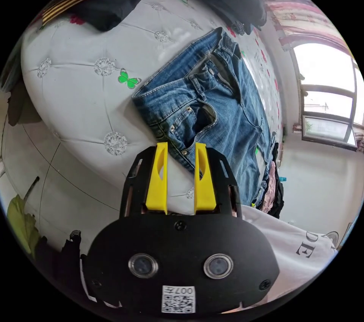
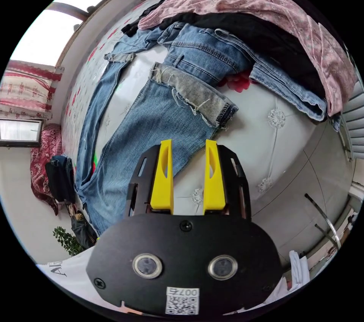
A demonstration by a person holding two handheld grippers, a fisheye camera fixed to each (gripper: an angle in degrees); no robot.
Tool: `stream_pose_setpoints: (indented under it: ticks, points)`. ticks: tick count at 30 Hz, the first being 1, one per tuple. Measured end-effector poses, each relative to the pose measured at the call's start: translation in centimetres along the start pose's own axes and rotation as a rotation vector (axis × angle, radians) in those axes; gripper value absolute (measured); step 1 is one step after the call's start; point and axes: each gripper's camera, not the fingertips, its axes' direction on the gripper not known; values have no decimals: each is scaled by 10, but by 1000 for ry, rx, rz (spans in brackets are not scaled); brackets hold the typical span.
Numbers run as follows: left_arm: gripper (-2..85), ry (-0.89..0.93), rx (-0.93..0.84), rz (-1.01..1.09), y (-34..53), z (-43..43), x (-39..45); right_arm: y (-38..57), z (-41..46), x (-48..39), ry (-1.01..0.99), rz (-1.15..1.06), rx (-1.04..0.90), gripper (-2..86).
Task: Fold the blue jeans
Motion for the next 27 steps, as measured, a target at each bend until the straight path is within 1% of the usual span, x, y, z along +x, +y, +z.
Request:
stream_pose_setpoints:
  ticks: [1, 3, 5, 6, 7, 9, 11, 12, 15, 17, 19, 20, 22, 25, 27]
  points:
    - [117, 22, 0, 23, -1, -9, -2, 3, -13, -1, 4, 0, 40, 87]
    - [119, 8, 23, 60, 2, -23, -7, 7, -25, 5, 20, 5, 68, 87]
    - [121, 2, 41, 90, 4, -32, -16, 9, -22, 21, -2, 27, 22, 86]
    - [123, 15, 39, 91, 2, -33, -23, 11, -16, 33, -65, 55, -13, 85]
    - [124, 52, 31, 83, -3, -32, -31, 11, -6, 43, -173, 74, -58, 84]
    - [124, 121, 50, 81, -12, -33, -39, 12, -6, 52, -226, 128, -20, 79]
    - [117, 168, 47, 70, -24, -31, -47, 9, -5, 51, -306, 112, 15, 70]
    - [108, 204, 42, 62, -31, -30, -51, 5, 1, 49, -336, 111, -1, 65]
    - [44, 233, 28, 61, -40, -31, -63, 2, 8, 49, -322, 140, 14, 40]
    - [21, 323, 49, 73, -40, -39, -69, 3, 5, 55, -377, 172, 16, 21]
    - [7, 483, 128, 113, -33, -60, -74, 12, -21, 60, -575, 138, 108, 6]
    - [5, 529, 148, 119, -31, -66, -76, 15, -31, 60, -624, 124, 135, 4]
    - [0, 662, 220, 157, -25, -92, -78, 26, -76, 58, -817, 35, 222, 0]
    - [-3, 716, 258, 246, -27, -124, -69, 44, -142, 51, -993, -106, 338, -2]
    - [-3, 709, 259, 288, -32, -139, -61, 55, -176, 44, -1021, -194, 403, -3]
